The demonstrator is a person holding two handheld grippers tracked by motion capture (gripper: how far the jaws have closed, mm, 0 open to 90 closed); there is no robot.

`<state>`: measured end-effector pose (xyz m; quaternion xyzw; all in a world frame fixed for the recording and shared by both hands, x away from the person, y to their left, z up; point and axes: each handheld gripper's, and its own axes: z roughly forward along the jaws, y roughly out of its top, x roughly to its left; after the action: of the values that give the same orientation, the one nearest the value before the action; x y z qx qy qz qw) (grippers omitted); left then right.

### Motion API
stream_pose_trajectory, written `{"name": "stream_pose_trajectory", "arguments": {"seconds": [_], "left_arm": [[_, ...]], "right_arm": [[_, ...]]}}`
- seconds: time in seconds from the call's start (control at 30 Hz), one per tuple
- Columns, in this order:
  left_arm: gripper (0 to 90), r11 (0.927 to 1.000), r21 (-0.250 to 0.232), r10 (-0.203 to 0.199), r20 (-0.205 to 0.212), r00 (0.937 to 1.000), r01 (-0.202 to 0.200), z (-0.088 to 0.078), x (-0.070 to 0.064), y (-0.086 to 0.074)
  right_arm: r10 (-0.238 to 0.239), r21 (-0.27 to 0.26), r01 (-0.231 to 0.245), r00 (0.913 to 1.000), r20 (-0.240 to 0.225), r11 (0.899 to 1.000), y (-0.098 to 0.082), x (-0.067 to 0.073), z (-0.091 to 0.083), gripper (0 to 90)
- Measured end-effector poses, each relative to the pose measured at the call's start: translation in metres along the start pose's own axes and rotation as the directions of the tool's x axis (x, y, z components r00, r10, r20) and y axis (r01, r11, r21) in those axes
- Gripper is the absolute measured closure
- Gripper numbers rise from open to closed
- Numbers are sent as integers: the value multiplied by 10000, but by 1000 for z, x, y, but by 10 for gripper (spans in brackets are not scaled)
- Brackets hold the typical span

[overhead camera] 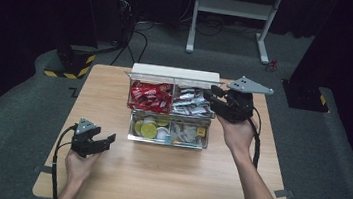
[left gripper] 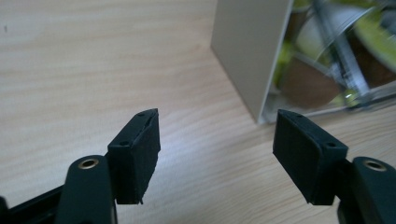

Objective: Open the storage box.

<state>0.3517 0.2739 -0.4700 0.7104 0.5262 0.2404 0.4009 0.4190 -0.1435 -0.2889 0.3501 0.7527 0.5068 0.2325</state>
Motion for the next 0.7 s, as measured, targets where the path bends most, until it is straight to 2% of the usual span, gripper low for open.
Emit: {"name": "stream_pose_trajectory", "arguments": {"seconds": [0.1, 0.17, 0.3, 0.43, 0.7], "left_arm": [[354, 9995, -167, 284, 101, 9995, -282, -3, -2, 7], [359, 9992, -258, 330, 337, 9989, -322, -5, -2, 12], [362, 9960, -852, 330, 705, 9970, -269, -13, -6, 20], [356, 9939, -1070, 387, 1118, 9930, -267, -21, -10, 32], [352, 9836, -1572, 1102, 1355, 9846, -884, -40, -26, 58]], "right_arm": [[39, -3, -39, 10000, -5, 10000, 0, -1, -1, 652], [31, -33, -31, 10000, 9, 10000, 0, -2, -2, 652], [79, -84, -79, 10000, 38, 9999, 0, -4, -5, 652], [133, -76, -132, 9999, 46, 9999, 0, -4, -6, 651], [155, -87, -155, 9999, 8, 9998, 0, -5, -6, 651]]}}
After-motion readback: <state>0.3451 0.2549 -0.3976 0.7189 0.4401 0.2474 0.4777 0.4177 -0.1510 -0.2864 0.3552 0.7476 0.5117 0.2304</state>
